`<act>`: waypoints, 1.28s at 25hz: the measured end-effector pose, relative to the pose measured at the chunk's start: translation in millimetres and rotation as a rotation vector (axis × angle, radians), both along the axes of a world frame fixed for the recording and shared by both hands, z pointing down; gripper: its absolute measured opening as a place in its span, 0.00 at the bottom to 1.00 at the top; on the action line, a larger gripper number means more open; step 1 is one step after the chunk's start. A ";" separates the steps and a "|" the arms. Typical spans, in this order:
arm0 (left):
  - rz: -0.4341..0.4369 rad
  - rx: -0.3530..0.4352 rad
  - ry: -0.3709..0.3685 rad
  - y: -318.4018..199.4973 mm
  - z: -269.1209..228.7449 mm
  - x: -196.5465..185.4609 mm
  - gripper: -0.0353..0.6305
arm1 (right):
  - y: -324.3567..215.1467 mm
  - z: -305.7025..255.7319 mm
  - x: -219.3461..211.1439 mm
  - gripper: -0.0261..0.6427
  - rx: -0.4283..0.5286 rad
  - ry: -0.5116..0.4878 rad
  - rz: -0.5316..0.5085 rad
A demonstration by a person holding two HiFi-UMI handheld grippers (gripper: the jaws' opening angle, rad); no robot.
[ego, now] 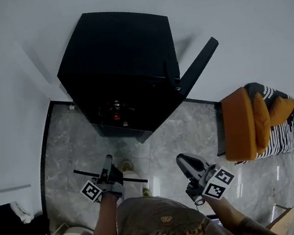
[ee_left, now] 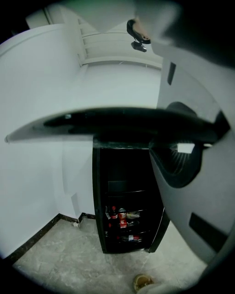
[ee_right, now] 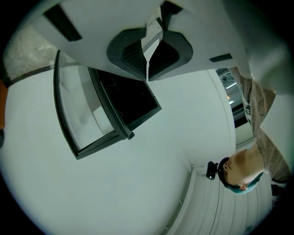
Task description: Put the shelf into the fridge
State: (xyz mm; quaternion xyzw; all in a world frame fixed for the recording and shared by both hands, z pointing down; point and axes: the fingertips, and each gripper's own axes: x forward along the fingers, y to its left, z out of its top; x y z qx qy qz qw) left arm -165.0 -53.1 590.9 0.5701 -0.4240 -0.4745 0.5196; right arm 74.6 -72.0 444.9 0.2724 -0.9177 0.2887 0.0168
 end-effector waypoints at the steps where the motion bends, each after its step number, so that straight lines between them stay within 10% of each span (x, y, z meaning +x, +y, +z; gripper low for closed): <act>1: -0.002 0.000 0.009 -5.4 3.0 0.0 0.08 | -2.0 -0.2 -0.3 0.08 0.000 0.003 0.003; 32: -0.014 -0.121 0.029 -129.2 95.5 -3.4 0.08 | -34.8 -5.3 3.6 0.08 -0.016 0.048 0.163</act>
